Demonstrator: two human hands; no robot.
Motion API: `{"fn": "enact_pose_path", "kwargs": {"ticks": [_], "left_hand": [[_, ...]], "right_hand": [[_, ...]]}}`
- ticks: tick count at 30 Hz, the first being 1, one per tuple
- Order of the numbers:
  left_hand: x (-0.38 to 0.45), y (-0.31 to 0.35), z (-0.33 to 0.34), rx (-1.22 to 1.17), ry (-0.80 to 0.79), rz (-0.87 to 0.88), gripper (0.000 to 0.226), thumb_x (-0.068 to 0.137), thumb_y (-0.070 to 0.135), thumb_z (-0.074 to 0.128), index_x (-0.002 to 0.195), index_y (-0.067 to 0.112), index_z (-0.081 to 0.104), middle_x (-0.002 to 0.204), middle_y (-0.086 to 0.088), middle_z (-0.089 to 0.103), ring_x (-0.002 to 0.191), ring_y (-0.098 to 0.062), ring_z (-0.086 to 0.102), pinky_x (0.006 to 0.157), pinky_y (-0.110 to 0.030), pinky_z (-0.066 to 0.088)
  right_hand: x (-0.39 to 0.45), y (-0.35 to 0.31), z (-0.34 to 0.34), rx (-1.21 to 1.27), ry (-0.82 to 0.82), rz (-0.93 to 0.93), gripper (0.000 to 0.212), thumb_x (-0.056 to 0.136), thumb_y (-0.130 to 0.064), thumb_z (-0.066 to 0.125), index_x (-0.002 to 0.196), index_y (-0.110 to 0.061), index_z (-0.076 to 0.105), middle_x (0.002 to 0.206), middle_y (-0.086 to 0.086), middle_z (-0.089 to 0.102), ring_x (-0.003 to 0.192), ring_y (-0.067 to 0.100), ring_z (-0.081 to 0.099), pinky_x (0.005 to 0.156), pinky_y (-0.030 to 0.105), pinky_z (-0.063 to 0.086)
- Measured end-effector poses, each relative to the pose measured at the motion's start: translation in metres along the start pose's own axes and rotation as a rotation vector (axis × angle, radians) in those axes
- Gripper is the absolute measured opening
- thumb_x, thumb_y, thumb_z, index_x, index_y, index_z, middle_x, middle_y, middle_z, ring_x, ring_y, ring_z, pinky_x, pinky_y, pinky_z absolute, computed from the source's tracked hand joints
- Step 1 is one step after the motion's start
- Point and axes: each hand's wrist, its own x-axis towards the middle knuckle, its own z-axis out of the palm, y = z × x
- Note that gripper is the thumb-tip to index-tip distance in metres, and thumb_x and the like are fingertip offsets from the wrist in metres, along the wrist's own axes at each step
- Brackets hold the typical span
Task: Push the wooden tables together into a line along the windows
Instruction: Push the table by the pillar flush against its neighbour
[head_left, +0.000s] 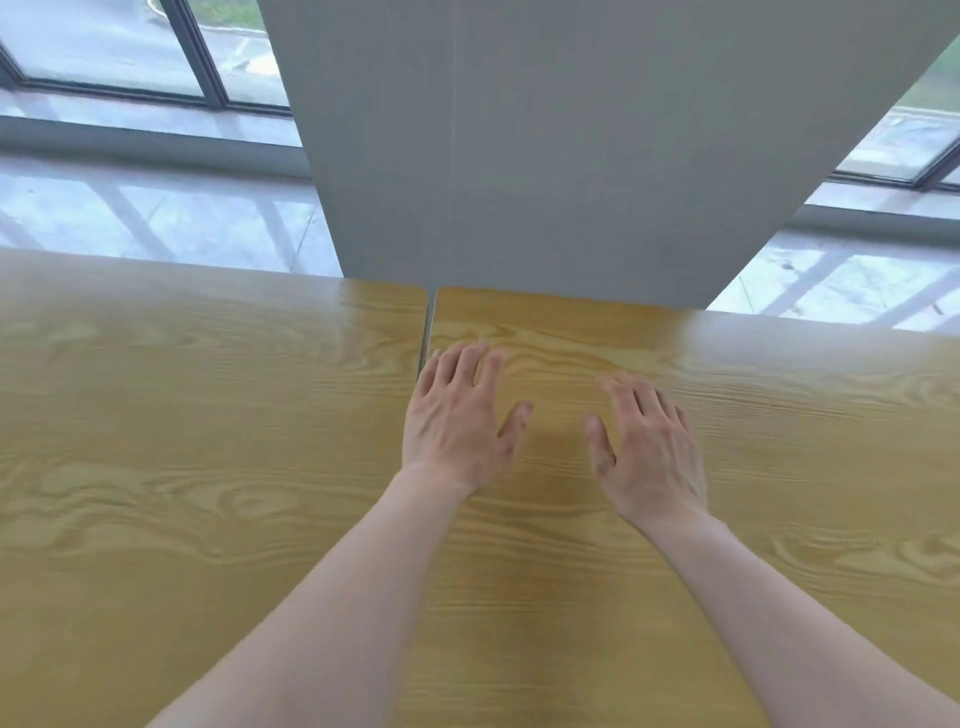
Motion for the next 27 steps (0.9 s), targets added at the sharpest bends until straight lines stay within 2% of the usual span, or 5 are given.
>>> {"fn": "enact_pose_path", "kwargs": {"ticks": [6,13,18,21,27], "left_hand": [[0.09,-0.017,0.021,0.03,-0.037,0.088,0.065,0.098,0.058,0.041,0.15,0.019,0.036,0.158,-0.002,0.037,0.149,-0.025,0.027,0.126,-0.043,0.014],[0.162,-0.027,0.053,0.073,-0.109,0.154,0.075,0.098,0.064,0.034,0.157,0.018,0.026,0.162,-0.003,0.03,0.152,-0.024,0.022,0.127,-0.041,0.01],[0.174,-0.037,0.068,0.099,-0.194,0.14,0.077,0.095,0.074,0.022,0.146,0.02,0.042,0.141,-0.001,0.054,0.131,-0.024,0.046,0.114,-0.039,0.029],[0.173,-0.039,0.068,0.106,-0.186,0.126,0.071,0.094,0.076,0.022,0.128,0.02,0.052,0.119,0.0,0.061,0.113,-0.024,0.052,0.103,-0.039,0.035],[0.167,-0.039,0.067,0.102,-0.158,0.128,0.067,0.094,0.075,0.024,0.117,0.019,0.053,0.11,0.001,0.061,0.105,-0.023,0.053,0.097,-0.038,0.035]], "right_hand": [[0.09,0.002,0.02,-0.061,-0.041,0.07,0.051,0.1,-0.043,0.042,0.14,-0.013,0.049,0.142,0.009,0.053,0.131,0.032,0.048,0.107,0.044,0.038],[0.154,0.013,0.047,-0.09,-0.105,0.123,0.064,0.1,-0.054,0.039,0.151,-0.015,0.037,0.157,0.009,0.039,0.147,0.029,0.03,0.121,0.043,0.024],[0.163,0.012,0.065,-0.105,-0.149,0.13,0.069,0.1,-0.06,0.025,0.153,-0.016,0.034,0.154,0.008,0.04,0.15,0.029,0.022,0.126,0.048,0.006],[0.163,0.008,0.069,-0.16,-0.134,0.131,0.068,0.1,-0.058,0.023,0.148,-0.013,0.039,0.145,0.013,0.045,0.142,0.035,0.03,0.125,0.052,0.01],[0.159,0.002,0.066,-0.216,-0.109,0.132,0.066,0.099,-0.057,0.023,0.136,-0.007,0.046,0.131,0.017,0.051,0.125,0.039,0.041,0.116,0.051,0.028]]}}
